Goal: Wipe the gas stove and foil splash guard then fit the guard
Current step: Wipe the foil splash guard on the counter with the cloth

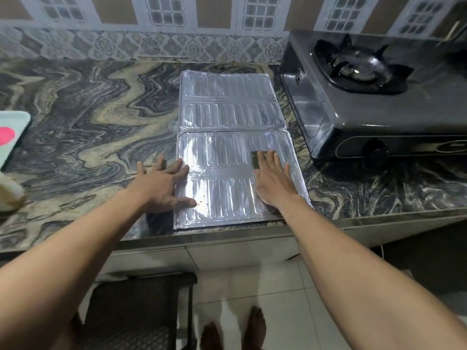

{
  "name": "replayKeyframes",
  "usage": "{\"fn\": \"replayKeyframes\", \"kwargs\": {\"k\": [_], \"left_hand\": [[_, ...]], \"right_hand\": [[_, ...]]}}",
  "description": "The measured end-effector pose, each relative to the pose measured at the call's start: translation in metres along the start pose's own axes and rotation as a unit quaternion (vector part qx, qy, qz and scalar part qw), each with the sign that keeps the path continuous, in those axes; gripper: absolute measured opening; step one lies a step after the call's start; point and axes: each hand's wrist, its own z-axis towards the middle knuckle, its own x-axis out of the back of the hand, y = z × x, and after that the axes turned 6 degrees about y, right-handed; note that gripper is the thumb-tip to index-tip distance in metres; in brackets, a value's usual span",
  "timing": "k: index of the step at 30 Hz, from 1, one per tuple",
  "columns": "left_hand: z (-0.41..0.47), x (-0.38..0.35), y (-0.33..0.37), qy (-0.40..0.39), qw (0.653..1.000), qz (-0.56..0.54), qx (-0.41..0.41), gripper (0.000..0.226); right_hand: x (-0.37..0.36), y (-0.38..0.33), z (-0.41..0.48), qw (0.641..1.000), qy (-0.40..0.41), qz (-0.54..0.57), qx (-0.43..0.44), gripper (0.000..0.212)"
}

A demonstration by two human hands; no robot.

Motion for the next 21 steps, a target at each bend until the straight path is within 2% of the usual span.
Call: {"fn": "replayKeyframes", "kwargs": {"k": [4, 13, 21], "left_hand": [[0.003, 0.001, 0.001, -0.006, 1.000, 0.003, 0.000, 0.121], [0.001, 0.002, 0.005, -0.014, 1.000, 0.026, 0.004, 0.121], [0.001, 0.003, 0.006, -0.022, 0.999, 0.024, 0.006, 0.117]], "right_hand": [[0.005, 0.012, 0.000, 0.998, 0.002, 0.052, -0.036, 0.059], [-0.002, 0.020, -0.032, 0.996, 0.027, -0.018, -0.085, 0.062], [-0.017, -0.019, -0.058, 0.998, 0.041, 0.000, -0.055, 0.071]]}}
